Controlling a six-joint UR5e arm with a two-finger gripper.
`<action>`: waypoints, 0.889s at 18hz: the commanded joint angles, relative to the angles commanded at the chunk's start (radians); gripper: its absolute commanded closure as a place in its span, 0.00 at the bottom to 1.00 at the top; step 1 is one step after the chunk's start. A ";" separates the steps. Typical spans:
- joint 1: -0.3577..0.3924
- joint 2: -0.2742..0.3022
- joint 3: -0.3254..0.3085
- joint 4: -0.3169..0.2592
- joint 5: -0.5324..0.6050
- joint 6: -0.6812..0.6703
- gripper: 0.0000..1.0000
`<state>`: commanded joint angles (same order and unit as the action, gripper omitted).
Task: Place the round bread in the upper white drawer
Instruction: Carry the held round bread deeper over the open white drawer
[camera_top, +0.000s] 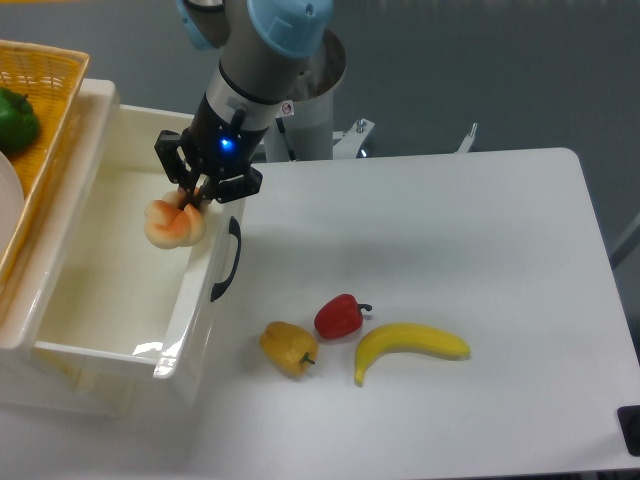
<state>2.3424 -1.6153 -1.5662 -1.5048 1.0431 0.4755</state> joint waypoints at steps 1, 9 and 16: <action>0.000 0.002 -0.002 0.000 0.000 0.000 0.89; -0.002 0.011 0.002 0.000 0.003 -0.002 0.89; -0.003 0.031 0.000 -0.003 0.040 -0.009 0.89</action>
<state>2.3393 -1.5846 -1.5662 -1.5079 1.0830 0.4663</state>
